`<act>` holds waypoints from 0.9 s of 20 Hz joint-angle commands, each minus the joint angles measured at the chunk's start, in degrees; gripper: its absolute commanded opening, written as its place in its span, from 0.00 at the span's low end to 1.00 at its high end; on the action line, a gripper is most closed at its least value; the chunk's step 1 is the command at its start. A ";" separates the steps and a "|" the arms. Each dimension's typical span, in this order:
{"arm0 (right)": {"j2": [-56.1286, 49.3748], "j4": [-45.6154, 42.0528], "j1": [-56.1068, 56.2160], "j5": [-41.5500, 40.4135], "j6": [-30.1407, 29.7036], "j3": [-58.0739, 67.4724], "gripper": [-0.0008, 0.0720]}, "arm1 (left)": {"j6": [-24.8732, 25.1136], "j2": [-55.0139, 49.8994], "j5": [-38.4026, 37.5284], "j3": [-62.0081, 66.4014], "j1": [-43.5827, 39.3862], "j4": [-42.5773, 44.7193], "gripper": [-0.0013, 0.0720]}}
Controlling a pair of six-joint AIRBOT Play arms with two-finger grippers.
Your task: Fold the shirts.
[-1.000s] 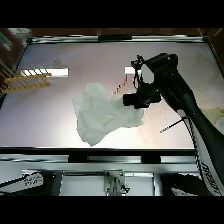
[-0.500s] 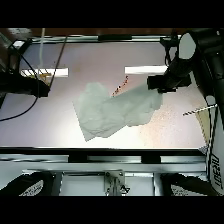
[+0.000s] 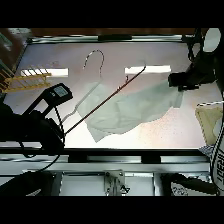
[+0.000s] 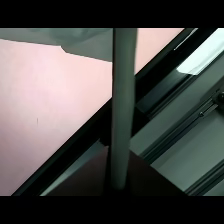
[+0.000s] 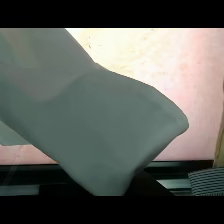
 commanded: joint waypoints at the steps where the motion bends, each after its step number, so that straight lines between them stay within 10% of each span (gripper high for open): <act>1: 0.02 -0.24 -1.29 0.00 -2.08 0.11 0.10 | -2.03 0.87 -6.67 0.02 -6.54 2.64 0.09; 18: 0.02 5.05 -1.25 1.05 -1.22 0.11 0.10 | -1.14 0.42 15.06 -14.82 -11.06 0.31 0.09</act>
